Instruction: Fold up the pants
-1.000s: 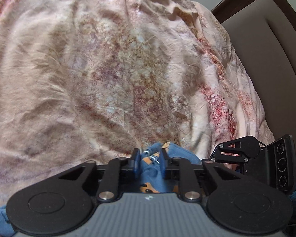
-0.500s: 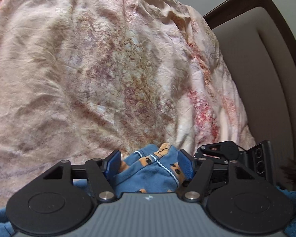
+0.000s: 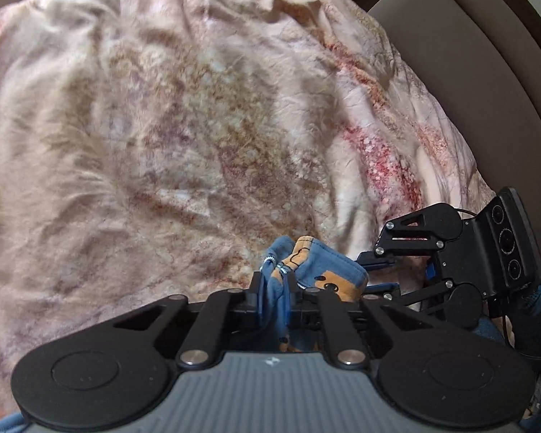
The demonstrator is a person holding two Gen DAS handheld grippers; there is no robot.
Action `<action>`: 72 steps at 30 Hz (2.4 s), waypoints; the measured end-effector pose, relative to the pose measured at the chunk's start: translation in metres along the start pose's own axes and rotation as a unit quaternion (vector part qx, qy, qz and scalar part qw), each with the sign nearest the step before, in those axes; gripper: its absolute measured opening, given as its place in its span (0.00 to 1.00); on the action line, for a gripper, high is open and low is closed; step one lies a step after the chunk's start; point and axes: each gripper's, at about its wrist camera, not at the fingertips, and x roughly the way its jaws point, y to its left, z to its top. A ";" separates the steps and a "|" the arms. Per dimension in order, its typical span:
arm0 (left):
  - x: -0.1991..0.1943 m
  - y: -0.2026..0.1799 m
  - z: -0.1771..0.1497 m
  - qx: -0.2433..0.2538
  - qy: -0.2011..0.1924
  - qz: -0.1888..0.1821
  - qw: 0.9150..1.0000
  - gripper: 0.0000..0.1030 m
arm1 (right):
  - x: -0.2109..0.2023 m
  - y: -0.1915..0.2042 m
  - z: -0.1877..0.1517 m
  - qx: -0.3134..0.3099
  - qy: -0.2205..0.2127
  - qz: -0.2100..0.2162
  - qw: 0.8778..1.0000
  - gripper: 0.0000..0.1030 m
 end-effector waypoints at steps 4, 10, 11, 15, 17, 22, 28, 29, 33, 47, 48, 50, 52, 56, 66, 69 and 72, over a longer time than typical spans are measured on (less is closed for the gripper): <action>-0.018 -0.022 -0.008 0.022 -0.051 0.056 0.997 0.08 | -0.004 0.000 0.000 0.011 -0.005 -0.001 1.000 0.15; -0.047 -0.046 0.009 0.066 -0.138 0.133 0.979 0.08 | -0.019 -0.026 0.022 0.077 -0.033 0.017 0.996 0.11; -0.048 -0.045 0.013 0.073 -0.146 0.145 0.976 0.08 | -0.021 -0.034 0.028 0.089 -0.040 0.016 0.995 0.10; -0.035 -0.027 0.030 0.081 -0.174 0.176 0.966 0.08 | -0.010 -0.066 0.052 0.127 -0.035 0.009 0.991 0.10; -0.017 -0.009 0.034 0.082 -0.178 0.199 0.960 0.08 | 0.009 -0.082 0.058 0.145 -0.010 -0.001 0.989 0.10; 0.021 0.039 0.030 0.004 -0.186 0.228 0.956 0.18 | 0.048 -0.106 0.047 0.165 0.012 -0.059 0.984 0.00; -0.018 0.035 0.009 -0.061 -0.260 0.210 0.940 0.77 | 0.027 -0.075 0.053 0.076 -0.036 -0.094 0.992 0.31; -0.026 0.032 0.003 -0.069 -0.272 0.217 0.935 0.82 | 0.027 -0.070 0.056 0.065 -0.044 -0.095 0.992 0.32; -0.051 0.020 -0.034 -0.095 -0.299 0.260 0.913 0.89 | 0.043 -0.055 0.074 0.019 -0.050 -0.095 0.994 0.59; -0.089 0.049 -0.162 -0.151 -0.229 0.496 0.824 0.96 | 0.056 -0.044 0.124 -0.004 -0.041 -0.147 0.988 0.68; -0.095 0.056 -0.170 -0.168 -0.230 0.503 0.816 0.96 | 0.062 -0.038 0.124 -0.005 -0.030 -0.122 0.992 0.73; -0.107 0.068 -0.190 -0.195 -0.234 0.511 0.804 0.97 | 0.085 -0.026 0.120 -0.017 0.000 -0.103 0.994 0.75; -0.120 0.076 -0.212 -0.204 -0.233 0.524 0.793 0.99 | 0.113 -0.028 0.110 -0.041 0.045 -0.161 0.985 0.75; -0.158 0.083 -0.258 -0.221 -0.224 0.567 0.761 0.98 | 0.118 -0.060 0.103 0.025 0.053 -0.217 0.974 0.97; -0.203 0.088 -0.335 -0.244 -0.186 0.599 0.740 1.00 | 0.144 0.047 0.161 -0.032 0.032 -0.101 0.994 0.94; -0.227 0.099 -0.387 -0.327 -0.201 0.563 0.732 1.00 | 0.178 0.047 0.143 -0.043 0.084 -0.165 0.982 0.95; -0.249 0.095 -0.421 -0.390 -0.200 0.537 0.721 1.00 | 0.165 0.027 0.135 0.063 0.058 -0.206 0.975 0.99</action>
